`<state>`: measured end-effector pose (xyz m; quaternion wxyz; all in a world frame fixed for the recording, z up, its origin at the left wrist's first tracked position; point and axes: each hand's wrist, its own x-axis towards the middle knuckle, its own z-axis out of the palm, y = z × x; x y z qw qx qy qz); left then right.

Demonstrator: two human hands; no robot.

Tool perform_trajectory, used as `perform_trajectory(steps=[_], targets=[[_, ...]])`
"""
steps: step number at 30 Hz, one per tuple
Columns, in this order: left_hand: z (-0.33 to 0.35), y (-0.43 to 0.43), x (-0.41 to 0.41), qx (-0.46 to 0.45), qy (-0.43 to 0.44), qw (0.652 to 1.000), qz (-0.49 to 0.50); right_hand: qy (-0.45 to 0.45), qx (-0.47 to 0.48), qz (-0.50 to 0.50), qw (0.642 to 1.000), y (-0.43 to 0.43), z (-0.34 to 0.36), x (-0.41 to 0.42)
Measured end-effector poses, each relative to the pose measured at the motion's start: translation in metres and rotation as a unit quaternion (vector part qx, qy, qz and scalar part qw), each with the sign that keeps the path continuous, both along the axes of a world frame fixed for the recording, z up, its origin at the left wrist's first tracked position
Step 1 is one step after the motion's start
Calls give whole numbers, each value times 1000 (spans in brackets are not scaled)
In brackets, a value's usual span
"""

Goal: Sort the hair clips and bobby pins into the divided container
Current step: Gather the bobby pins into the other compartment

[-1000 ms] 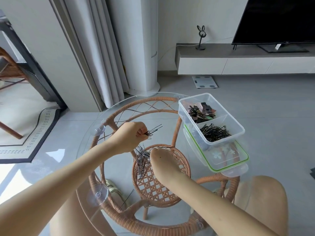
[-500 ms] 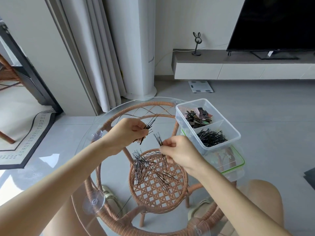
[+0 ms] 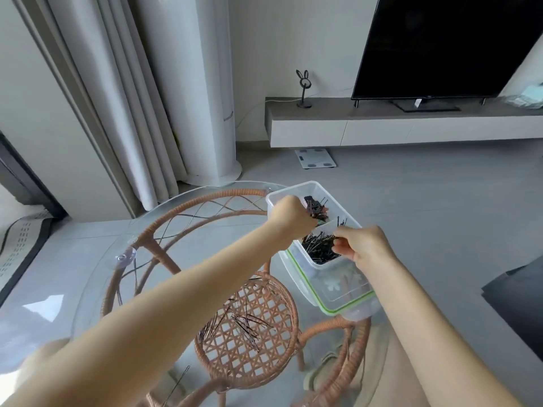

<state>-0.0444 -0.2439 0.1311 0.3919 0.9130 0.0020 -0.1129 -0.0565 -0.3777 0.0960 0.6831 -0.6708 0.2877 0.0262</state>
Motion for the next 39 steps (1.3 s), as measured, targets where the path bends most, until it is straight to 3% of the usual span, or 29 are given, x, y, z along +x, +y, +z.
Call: perform_trajectory(steps=[5,10,14,20,27,31,34,37,39], targets=[[-10,-42,14,147,-34,986,-73,17,-11,60,998,-1,4,-3],[-21,-50,20,212,-22,966,-145,22,-39,81,996,-12,8,-4],[-10,-43,16,168,-16,972,-165,-13,-68,104,992,-13,15,-13],[-15,-6,21,219,-82,950,-207,-88,-112,140,980,-6,22,-28],[-13,23,9,95,-129,980,-115,-134,-100,175,970,8,25,-44],[-28,75,-29,113,-167,975,-98,-153,-131,302,932,24,-2,-67],[-53,125,-66,179,-112,969,-125,-152,-194,402,882,40,-34,-79],[-78,165,-99,227,-44,962,-148,-156,-209,419,870,61,-64,-73],[-92,179,-126,229,-38,960,-158,-178,-273,398,858,75,-80,-68]])
